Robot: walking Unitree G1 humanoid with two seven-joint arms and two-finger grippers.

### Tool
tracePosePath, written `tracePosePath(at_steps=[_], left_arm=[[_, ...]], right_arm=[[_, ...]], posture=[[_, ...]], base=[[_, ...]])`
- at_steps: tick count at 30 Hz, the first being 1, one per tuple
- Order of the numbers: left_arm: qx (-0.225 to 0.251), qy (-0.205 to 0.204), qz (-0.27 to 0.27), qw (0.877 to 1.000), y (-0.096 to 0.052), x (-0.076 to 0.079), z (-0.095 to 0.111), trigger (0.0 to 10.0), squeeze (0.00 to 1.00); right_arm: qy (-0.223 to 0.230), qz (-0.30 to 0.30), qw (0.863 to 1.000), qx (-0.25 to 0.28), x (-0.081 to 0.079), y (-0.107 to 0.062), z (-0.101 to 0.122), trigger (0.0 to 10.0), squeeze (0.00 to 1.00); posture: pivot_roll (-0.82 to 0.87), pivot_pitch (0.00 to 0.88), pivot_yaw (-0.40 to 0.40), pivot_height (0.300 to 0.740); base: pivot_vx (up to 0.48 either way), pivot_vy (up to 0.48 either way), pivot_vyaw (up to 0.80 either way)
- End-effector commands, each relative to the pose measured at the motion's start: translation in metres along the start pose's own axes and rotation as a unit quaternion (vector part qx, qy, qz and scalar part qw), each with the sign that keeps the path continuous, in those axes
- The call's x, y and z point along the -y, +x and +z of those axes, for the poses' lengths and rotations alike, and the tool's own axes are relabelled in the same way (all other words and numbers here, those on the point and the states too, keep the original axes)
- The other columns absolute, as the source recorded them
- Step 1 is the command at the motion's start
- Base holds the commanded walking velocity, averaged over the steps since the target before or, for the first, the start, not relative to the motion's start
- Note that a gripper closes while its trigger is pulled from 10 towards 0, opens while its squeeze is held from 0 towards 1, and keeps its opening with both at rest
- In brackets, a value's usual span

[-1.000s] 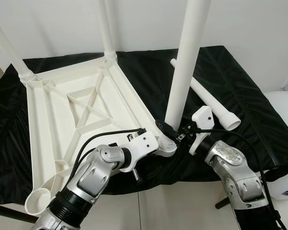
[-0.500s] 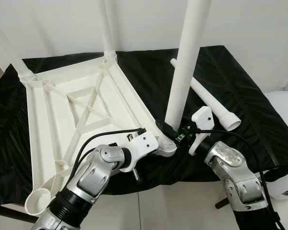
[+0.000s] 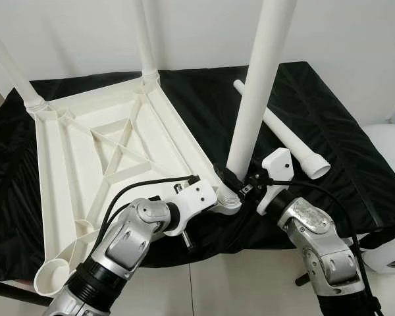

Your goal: Building children table

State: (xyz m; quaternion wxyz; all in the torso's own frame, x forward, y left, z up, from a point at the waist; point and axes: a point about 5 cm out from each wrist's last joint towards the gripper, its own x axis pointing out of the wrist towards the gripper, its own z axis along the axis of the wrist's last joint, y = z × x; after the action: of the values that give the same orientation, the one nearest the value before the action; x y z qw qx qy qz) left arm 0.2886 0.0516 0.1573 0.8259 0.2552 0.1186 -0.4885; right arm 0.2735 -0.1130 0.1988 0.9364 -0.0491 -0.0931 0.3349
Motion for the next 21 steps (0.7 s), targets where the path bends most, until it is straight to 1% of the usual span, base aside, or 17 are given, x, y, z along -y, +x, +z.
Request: tracePosePath(at_steps=[1, 4, 6, 16, 21], left_arm=[[0.0, -0.015, 0.041, 0.999, 0.007, 0.0, -0.002, 10.0, 0.0], [0.003, -0.033, 0.065, 0.997, 0.007, -0.007, 0.001, 10.0, 0.0], [0.005, -0.038, 0.07, 0.997, 0.007, -0.009, 0.003, 10.0, 0.0], [0.007, -0.043, 0.08, 0.996, 0.006, -0.013, 0.005, 10.0, 0.0], [0.009, -0.046, 0.086, 0.995, 0.005, -0.015, 0.008, 10.0, 0.0]], right_arm=[[0.066, 0.065, 0.994, -0.061, -0.032, 0.004, -0.03, 10.0, 0.0], [0.067, 0.02, 0.996, -0.048, -0.032, 0.007, -0.027, 10.0, 0.0], [0.065, 0.004, 0.997, -0.042, -0.032, 0.009, -0.025, 10.0, 0.0], [0.058, -0.015, 0.997, -0.038, -0.035, 0.012, -0.024, 10.0, 0.0], [0.058, -0.027, 0.997, -0.043, -0.038, 0.018, -0.026, 10.0, 0.0]], posture=[[-0.1, 0.191, 0.036, 0.74], [-0.1, 0.193, 0.039, 0.74], [-0.1, 0.193, 0.04, 0.74], [-0.1, 0.196, 0.039, 0.74], [-0.09, 0.195, 0.034, 0.74]], base=[[0.0, 0.0, 0.0], [0.0, 0.0, 0.0], [0.0, 0.0, 0.0], [0.0, 0.0, 0.0], [0.0, 0.0, 0.0]])
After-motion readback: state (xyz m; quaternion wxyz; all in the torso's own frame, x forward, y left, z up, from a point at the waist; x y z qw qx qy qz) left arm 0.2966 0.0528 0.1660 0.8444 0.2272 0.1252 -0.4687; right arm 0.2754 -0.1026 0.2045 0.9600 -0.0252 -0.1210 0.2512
